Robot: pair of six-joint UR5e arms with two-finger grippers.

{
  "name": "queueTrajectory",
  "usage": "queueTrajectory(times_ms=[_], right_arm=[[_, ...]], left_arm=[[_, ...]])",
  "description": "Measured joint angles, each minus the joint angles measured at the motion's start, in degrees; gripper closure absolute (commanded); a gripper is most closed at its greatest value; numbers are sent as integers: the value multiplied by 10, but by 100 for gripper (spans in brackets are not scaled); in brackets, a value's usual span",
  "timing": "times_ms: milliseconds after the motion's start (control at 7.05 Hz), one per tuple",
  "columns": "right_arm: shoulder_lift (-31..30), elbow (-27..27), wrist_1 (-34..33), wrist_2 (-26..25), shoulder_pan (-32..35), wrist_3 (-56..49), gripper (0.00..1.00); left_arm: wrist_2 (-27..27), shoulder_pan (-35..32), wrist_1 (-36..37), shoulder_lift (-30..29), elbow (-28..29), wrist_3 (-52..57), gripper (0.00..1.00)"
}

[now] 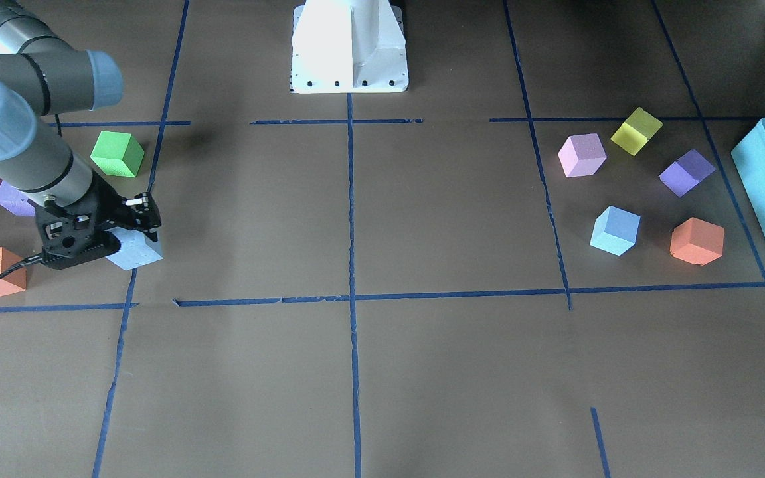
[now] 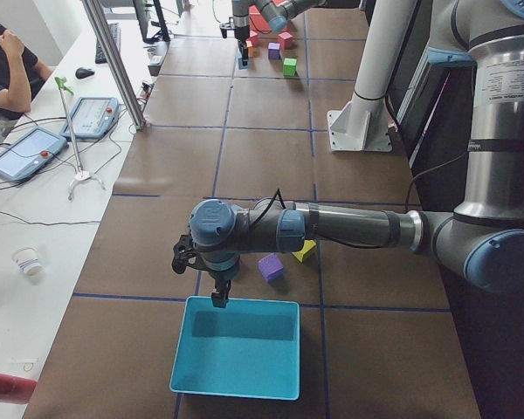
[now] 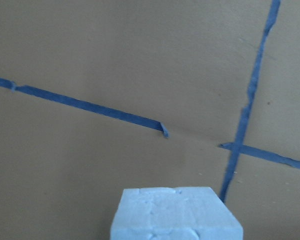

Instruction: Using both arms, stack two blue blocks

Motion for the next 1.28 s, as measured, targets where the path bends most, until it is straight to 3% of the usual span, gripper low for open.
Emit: queueTrajectory(times_ms=[284, 710, 994, 1277], right_arm=[[102, -40, -28, -47, -67, 144, 97], [246, -162, -28, -121, -155, 303, 97], [283, -212, -15, -150, -184, 331, 96], [288, -232, 5, -157, -195, 349, 88]], left_arm=[[0, 0, 0, 0, 0, 0, 0], [0, 0, 0, 0, 1, 0, 0], [0, 0, 0, 0, 1, 0, 0], [0, -1, 0, 0, 1, 0, 0]])
